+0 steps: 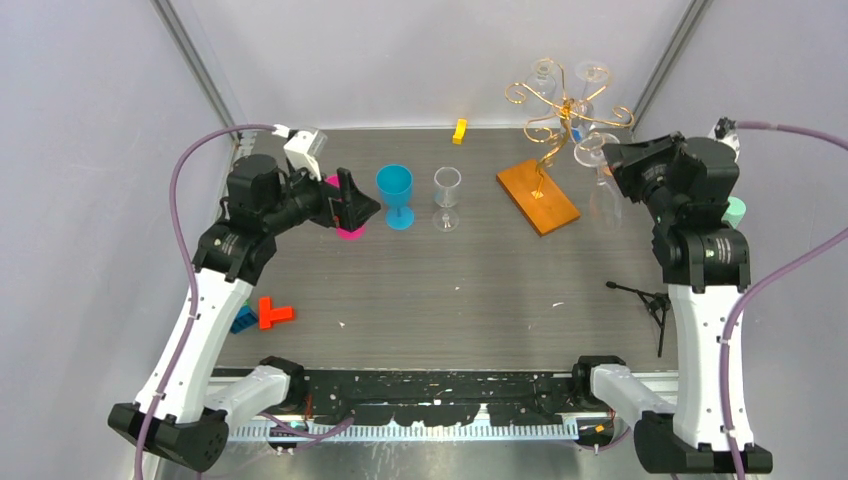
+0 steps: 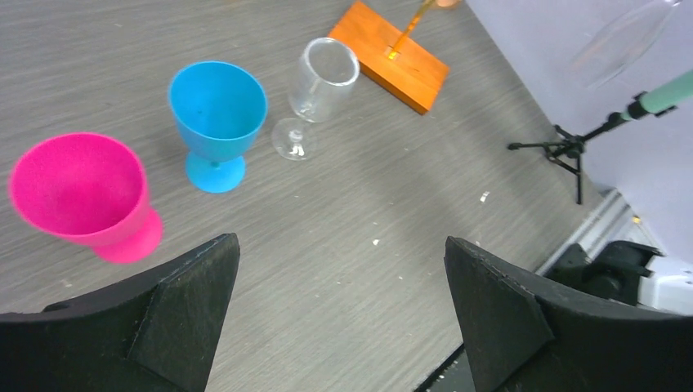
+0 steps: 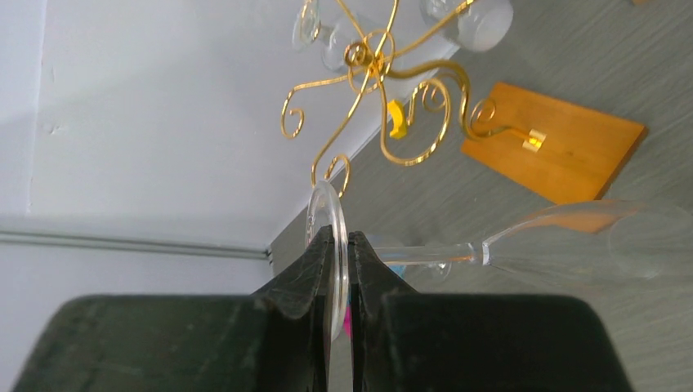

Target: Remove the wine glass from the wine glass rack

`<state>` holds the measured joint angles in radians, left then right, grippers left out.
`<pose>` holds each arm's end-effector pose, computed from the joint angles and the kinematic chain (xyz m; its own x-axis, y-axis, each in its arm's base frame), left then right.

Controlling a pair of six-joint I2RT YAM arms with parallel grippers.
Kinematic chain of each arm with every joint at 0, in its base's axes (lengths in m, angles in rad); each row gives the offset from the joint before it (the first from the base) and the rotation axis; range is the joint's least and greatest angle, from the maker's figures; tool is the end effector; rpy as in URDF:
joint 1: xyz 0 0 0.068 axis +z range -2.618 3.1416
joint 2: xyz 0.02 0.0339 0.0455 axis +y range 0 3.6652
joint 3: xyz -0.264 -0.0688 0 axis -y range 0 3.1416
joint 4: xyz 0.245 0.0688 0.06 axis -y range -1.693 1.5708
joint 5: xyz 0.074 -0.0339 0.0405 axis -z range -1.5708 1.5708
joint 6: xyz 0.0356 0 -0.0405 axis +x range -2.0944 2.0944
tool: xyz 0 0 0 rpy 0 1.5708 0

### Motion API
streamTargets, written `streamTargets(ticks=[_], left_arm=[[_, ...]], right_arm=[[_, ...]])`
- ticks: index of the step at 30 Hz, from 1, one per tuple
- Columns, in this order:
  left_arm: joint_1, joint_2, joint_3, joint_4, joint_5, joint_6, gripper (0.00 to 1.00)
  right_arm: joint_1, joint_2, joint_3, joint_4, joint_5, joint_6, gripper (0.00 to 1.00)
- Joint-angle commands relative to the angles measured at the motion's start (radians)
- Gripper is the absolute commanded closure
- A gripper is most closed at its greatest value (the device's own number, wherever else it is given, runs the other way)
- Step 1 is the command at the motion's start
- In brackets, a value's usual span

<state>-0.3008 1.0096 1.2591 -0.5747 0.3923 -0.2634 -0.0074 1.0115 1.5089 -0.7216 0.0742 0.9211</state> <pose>0.1902 -0.0733 0.4215 -0.4560 -0.1104 -0.8831 0.5190 0.7731 -0.3647 0.1733 -0.0039 0.4826 -0.0711 0.7946 -0.6029 0.2252 0.6016 0.7664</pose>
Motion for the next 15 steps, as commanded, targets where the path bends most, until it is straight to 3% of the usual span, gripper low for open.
streamTargets(ticks=[1,6,12,15], left_arm=[[-0.005,0.020,-0.020,0.106,0.164,-0.054,0.01],[-0.072,0.036,-0.101,0.319,0.286,-0.124,0.02],[-0.204,0.055,-0.187,0.545,0.311,-0.111,0.02],[-0.240,0.055,-0.228,0.651,0.349,-0.080,0.02]], right_arm=[[0.007,-0.091,-0.072,0.046,-0.148,0.083,1.00],[0.080,-0.142,-0.216,0.203,-0.367,0.251,1.00],[0.206,-0.148,-0.425,0.529,-0.495,0.479,1.00],[0.267,-0.104,-0.455,0.640,-0.541,0.558,1.00]])
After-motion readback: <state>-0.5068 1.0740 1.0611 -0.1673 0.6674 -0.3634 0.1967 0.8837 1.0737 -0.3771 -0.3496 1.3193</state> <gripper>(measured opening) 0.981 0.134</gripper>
